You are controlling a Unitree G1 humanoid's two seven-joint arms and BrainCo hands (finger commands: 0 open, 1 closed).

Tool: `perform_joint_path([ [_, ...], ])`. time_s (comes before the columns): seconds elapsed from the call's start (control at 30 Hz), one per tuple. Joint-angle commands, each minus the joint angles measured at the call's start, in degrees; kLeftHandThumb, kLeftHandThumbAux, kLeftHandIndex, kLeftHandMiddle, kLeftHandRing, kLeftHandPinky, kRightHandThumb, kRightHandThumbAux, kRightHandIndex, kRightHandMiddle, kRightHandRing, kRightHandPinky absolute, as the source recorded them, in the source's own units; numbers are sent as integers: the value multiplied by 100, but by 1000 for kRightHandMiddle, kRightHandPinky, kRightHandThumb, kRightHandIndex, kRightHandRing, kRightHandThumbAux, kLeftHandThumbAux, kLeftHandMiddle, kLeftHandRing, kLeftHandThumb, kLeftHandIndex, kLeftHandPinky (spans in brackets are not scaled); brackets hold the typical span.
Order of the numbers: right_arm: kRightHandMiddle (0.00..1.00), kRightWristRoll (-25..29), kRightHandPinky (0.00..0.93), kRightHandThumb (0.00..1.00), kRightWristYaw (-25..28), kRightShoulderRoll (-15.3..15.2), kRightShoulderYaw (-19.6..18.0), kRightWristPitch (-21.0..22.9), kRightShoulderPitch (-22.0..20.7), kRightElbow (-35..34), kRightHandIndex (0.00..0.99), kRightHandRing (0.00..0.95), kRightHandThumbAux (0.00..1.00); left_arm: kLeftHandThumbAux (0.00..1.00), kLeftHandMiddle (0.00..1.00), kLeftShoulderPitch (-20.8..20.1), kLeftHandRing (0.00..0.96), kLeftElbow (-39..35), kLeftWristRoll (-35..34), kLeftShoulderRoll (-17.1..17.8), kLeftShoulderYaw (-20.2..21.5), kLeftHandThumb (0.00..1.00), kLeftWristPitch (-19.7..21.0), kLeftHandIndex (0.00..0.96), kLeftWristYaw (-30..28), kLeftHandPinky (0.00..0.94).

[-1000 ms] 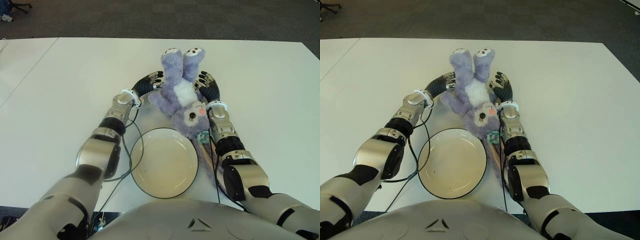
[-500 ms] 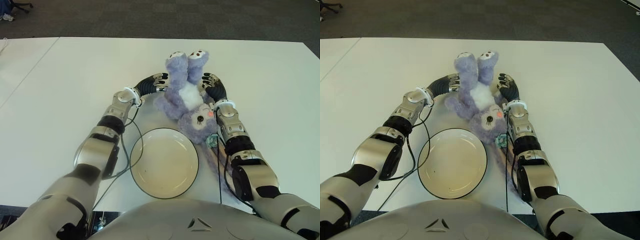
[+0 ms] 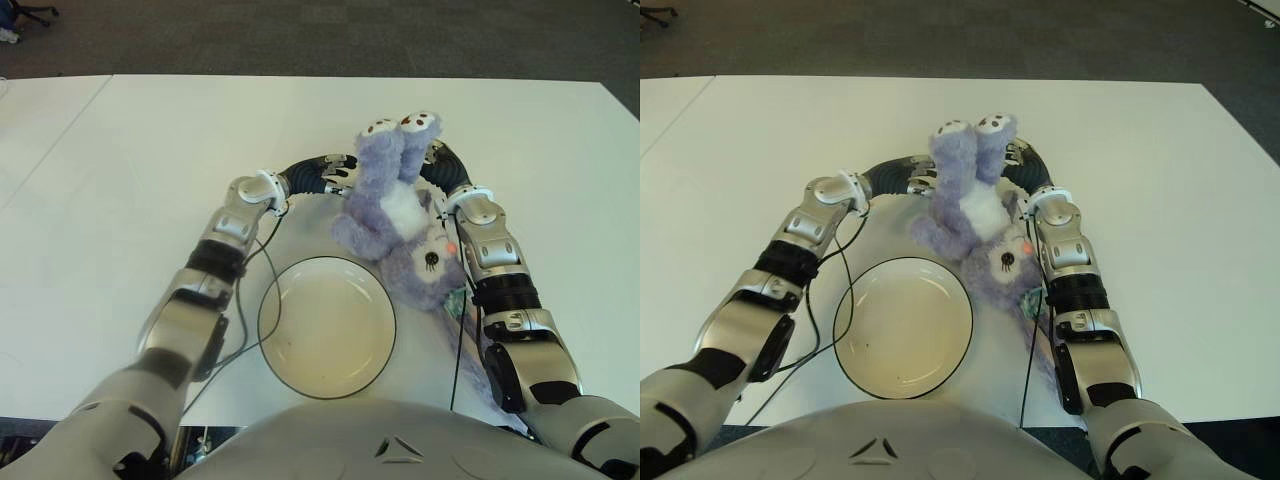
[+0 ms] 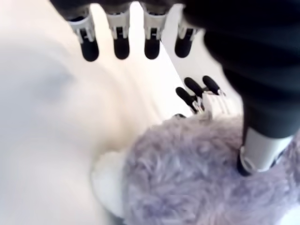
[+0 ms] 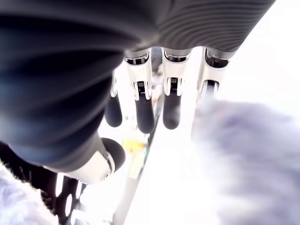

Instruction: Put the doll into the plate.

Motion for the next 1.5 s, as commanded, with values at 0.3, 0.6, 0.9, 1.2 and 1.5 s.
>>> perform_joint_path([
  [0.3,264,153,273,675,1141,-1164,-143,78,823,-658,395,294,741,621,0,616,0,-645,213,1154,195,20,-231,0,-143,22],
  [0.6,183,139,188,671,1872,-1780,-181,586,1180,-1742,395,203,738,630,0,776,0,-682,140,1379,335,56,-798,0,-81,20],
  [0.9,116,154,117,226,2113,-2044,-225,581,1220,-1789,74,119,748,647,0,893,0,-428,98,1593,478,56,-1402,0,-123,9],
  [1.2,134,279,126,217,2215,-2130,-445,439,1492,-2066,73,127,741,676,0,817,0,284,297,1716,477,86,-2053,0,46,9],
  [1.5,136,265,106,218,2128,-2083,-617,379,1788,-2429,82,122,744,680,0,763,0,437,316,1710,459,97,-2209,0,83,12],
])
